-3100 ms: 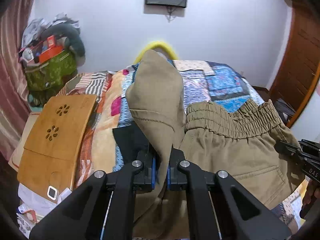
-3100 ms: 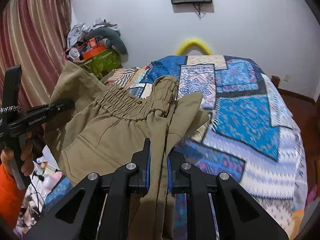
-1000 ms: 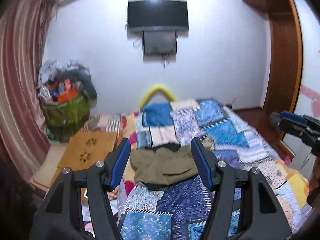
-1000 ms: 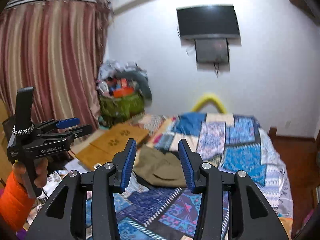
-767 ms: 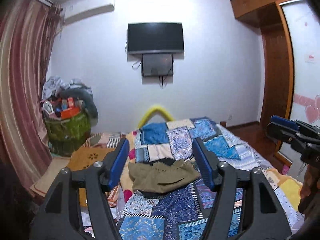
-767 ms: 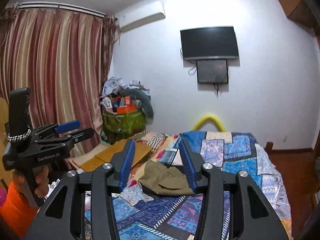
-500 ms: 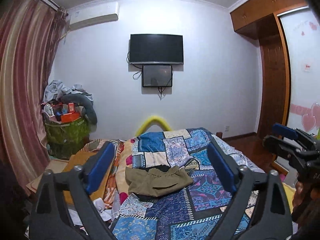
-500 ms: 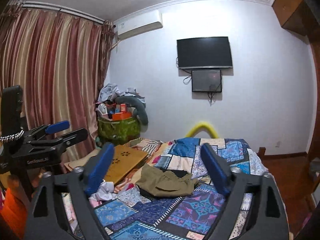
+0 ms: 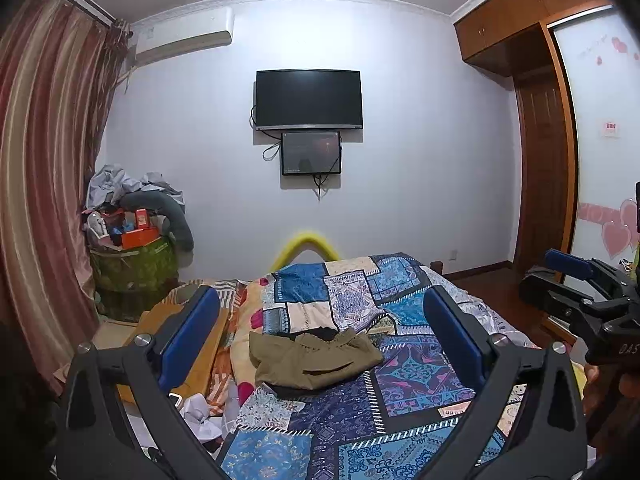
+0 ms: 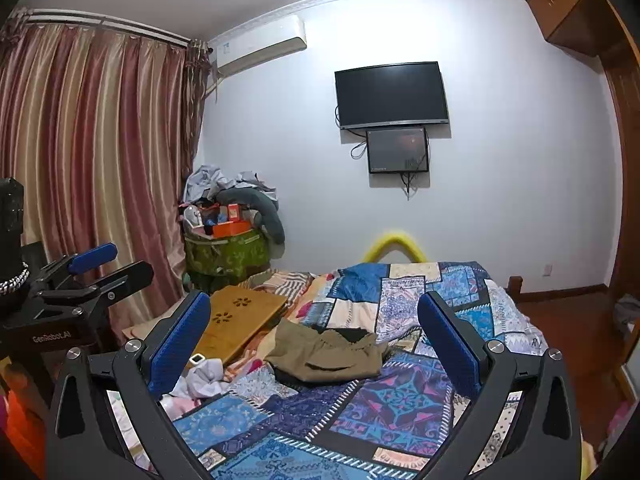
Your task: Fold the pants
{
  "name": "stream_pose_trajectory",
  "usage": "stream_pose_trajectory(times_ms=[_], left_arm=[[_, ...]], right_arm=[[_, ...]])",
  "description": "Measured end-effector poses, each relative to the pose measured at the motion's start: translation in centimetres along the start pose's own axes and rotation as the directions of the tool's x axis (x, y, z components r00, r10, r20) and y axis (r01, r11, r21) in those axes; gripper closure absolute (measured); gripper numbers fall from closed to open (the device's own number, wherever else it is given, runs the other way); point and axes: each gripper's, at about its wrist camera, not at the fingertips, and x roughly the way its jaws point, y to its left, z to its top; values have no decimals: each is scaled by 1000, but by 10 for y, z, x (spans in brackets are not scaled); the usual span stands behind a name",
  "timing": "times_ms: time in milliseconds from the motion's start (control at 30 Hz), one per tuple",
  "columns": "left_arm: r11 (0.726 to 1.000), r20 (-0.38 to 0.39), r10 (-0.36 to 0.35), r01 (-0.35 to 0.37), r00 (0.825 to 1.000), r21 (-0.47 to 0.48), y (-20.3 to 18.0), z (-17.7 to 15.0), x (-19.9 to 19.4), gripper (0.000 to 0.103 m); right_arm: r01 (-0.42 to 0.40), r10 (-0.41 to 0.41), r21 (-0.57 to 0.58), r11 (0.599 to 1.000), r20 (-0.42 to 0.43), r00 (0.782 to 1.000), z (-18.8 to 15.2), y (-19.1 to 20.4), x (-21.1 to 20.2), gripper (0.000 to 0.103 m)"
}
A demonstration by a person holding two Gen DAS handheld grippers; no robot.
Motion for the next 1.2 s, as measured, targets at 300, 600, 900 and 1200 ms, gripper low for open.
stream_pose_trajectory(times_ms=[300, 600, 900, 1200], left_arm=[[1000, -5, -6, 6, 1000, -1, 0, -4, 5, 0], [1000, -6, -15, 15, 1000, -2, -1, -5, 6, 0], [1000, -10, -15, 15, 1000, -6, -3, -6, 8, 0], [1000, -16, -18, 18, 1000, -9, -3, -5, 10, 0]], right_arm=[[1, -1, -10, 1000, 1, 1000, 0, 3, -3, 0], [1, -1, -10, 1000, -3, 1000, 0, 2, -4, 0], [4, -4, -9, 1000, -7, 1000, -1, 4, -6, 0], [1, -1, 3, 1000, -19, 1000, -2, 1, -4, 0]])
